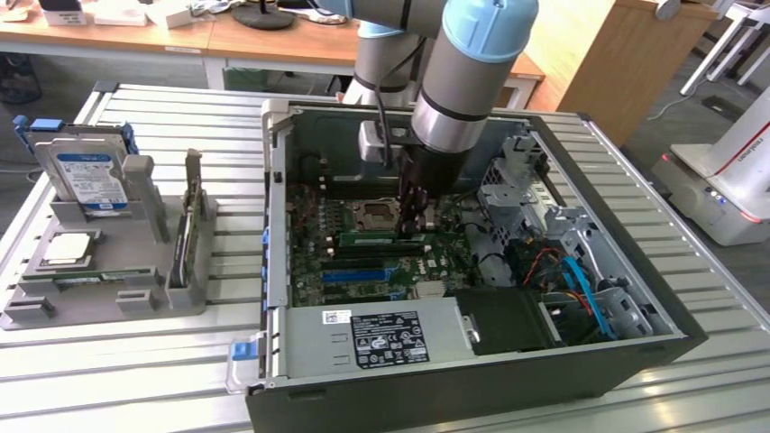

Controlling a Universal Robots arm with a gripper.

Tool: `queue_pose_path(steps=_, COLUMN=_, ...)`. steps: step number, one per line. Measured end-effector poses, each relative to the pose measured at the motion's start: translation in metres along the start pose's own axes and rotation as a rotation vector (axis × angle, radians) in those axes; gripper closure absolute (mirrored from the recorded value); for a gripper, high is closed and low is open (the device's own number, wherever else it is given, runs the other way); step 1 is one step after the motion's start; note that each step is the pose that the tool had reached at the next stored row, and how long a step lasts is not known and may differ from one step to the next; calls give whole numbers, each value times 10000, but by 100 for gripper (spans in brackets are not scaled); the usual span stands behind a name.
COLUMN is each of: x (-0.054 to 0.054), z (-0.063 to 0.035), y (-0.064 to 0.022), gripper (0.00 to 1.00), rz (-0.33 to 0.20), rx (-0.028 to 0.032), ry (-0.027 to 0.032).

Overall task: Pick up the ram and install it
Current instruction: 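Insert the ram into the slot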

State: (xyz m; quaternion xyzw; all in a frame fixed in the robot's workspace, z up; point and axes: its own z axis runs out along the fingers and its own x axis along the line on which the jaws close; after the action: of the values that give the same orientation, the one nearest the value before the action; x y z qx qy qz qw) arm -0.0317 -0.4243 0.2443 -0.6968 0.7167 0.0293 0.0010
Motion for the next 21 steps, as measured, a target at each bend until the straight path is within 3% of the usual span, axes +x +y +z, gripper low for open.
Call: queue_pose_path(steps=21, x=1, z=8, y=41, gripper=88, rz=-74, rx=-2, ry=4)
